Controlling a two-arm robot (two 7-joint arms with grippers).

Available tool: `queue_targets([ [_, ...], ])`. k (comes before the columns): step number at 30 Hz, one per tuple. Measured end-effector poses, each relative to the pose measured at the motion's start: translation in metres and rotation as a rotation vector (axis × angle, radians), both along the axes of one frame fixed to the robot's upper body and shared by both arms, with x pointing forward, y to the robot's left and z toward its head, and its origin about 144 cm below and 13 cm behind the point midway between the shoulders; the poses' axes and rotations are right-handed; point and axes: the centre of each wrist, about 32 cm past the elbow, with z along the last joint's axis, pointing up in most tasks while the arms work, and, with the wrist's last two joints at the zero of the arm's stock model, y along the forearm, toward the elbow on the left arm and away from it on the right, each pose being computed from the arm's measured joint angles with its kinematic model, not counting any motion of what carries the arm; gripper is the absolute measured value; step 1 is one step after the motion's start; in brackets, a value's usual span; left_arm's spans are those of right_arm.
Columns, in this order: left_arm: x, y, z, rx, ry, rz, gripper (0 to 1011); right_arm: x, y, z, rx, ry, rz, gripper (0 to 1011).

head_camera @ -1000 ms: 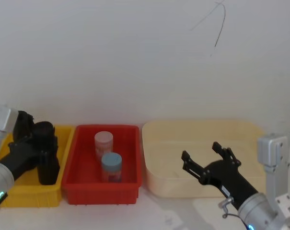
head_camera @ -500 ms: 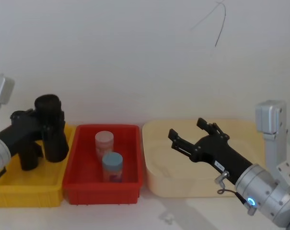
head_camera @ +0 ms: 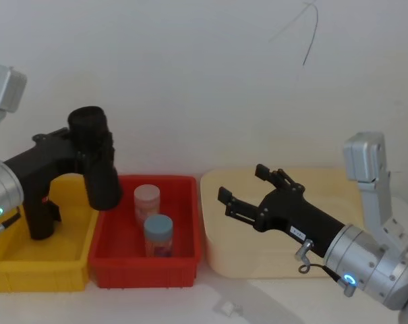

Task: Pick up the garbage bag with the one hand and transfer it to the other hand.

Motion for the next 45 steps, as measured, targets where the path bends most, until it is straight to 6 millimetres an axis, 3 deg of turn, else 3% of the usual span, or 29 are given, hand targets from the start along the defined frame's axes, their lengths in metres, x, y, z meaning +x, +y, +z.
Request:
queue_targets([
  [24,-0.001,-0.031,0.010,-0.055,0.058,-0.202,469,0.015,0.019,-0.002,-0.039,-0.016,0.147,1000],
  [45,0.006,-0.038,0.003,-0.060,0.107,-0.278,469,0.025,0.024,-0.006,-0.032,0.034,0.195,1000],
])
